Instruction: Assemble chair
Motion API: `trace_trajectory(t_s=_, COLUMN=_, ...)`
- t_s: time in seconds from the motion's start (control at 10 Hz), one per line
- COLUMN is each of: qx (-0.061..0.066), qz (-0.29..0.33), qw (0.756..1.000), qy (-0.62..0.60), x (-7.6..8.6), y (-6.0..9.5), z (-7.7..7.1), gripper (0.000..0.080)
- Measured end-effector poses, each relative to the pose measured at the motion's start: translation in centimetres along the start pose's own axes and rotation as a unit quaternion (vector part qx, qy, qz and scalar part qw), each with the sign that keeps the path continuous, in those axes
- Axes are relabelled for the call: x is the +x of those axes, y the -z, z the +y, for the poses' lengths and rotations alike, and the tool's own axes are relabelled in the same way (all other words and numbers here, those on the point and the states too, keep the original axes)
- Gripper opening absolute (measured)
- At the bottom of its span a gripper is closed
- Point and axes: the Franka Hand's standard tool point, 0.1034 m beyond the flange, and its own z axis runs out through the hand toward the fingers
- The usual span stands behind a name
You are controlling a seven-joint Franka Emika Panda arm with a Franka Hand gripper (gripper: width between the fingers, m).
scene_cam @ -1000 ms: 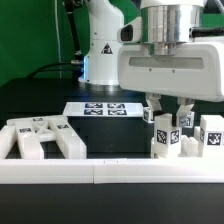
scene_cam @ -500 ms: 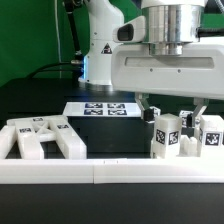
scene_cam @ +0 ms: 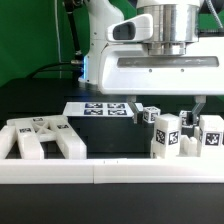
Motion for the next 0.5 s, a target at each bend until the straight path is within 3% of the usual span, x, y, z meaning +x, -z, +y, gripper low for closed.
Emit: trace_trajectory(t_s=0.5, qx=-0.004, qz=-0.001, qw=0.984, qy=0.179, x=-0.09, y=-0.10, z=-0.19, gripper=0.0649)
